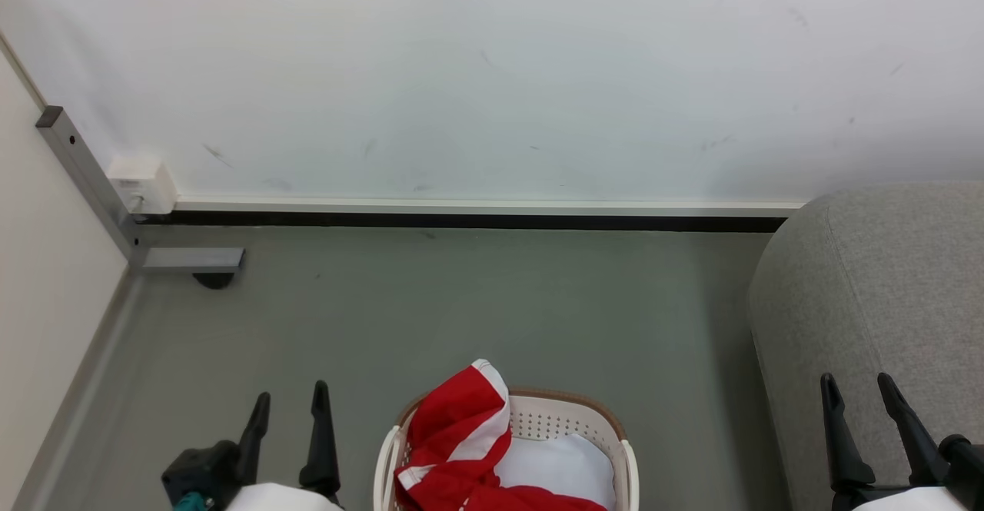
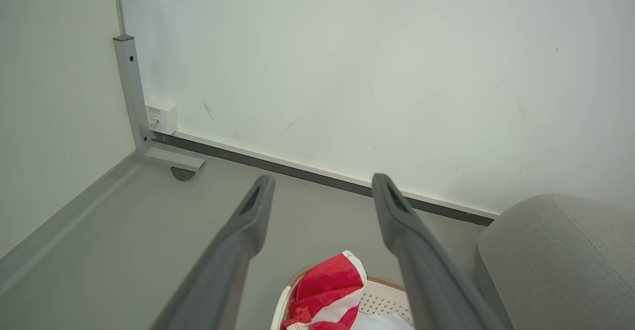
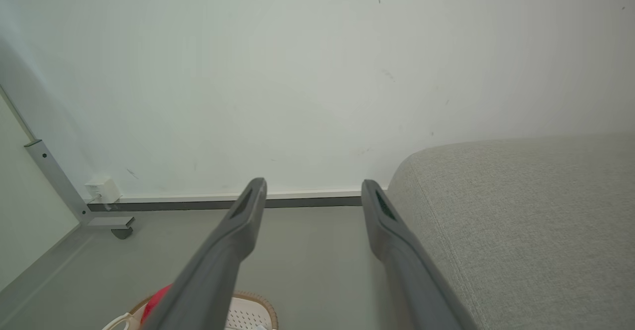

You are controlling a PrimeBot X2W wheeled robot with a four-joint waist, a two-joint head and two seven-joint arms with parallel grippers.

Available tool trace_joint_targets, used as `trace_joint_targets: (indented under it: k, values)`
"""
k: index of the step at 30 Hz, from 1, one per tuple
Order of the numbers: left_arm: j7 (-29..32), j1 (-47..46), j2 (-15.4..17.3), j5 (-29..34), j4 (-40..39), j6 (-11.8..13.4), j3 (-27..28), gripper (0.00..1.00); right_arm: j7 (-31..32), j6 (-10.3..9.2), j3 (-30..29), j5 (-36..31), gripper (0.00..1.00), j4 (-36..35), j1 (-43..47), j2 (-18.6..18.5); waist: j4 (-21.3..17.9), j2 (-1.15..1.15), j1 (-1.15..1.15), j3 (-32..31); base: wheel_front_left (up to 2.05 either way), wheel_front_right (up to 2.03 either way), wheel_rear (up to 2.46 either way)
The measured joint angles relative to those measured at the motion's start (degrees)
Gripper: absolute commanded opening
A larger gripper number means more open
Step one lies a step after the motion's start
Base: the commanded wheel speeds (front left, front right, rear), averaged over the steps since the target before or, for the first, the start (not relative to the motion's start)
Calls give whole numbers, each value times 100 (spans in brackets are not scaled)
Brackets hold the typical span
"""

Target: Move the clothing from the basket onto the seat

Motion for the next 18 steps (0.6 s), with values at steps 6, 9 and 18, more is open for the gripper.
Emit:
trace_joint_targets:
  k: [6, 9, 18]
  values:
    - [-81, 18, 43, 325, -1, 48, -63, 100, -98, 0, -3, -221, 100, 57, 5, -1, -11, 0, 0, -3, 0, 0, 0]
    - [-114, 32, 55, 446, -1, 55, -93, 100, -121, 0, 3, -324, 100, 79, 15, -3, -18, 0, 0, -4, 0, 0, 0]
    - [-197, 74, 81, 817, 5, 83, -140, 100, -232, 0, -24, -615, 100, 149, 28, -8, -48, 0, 0, -3, 0, 0, 0]
